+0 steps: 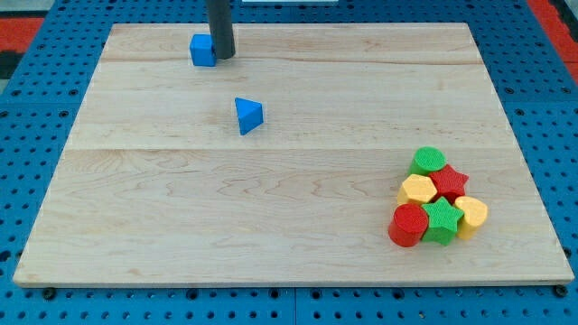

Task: Move the green circle to the top center

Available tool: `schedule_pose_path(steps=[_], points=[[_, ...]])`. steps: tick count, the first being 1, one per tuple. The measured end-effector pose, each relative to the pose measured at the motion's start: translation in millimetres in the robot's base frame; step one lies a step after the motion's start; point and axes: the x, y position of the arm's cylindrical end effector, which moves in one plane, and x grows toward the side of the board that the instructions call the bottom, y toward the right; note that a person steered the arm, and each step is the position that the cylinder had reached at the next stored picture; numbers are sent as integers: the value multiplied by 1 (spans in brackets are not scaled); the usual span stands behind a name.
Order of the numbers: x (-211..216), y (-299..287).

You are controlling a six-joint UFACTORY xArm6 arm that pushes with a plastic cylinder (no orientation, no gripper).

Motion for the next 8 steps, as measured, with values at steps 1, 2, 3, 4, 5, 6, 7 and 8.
schedule_pose_path(steps=[1,2,3,4,5,6,7,8], points=[[-6,-34],[-9,-68],[25,25],[74,142],[111,262],[129,334],[161,371],[191,383]])
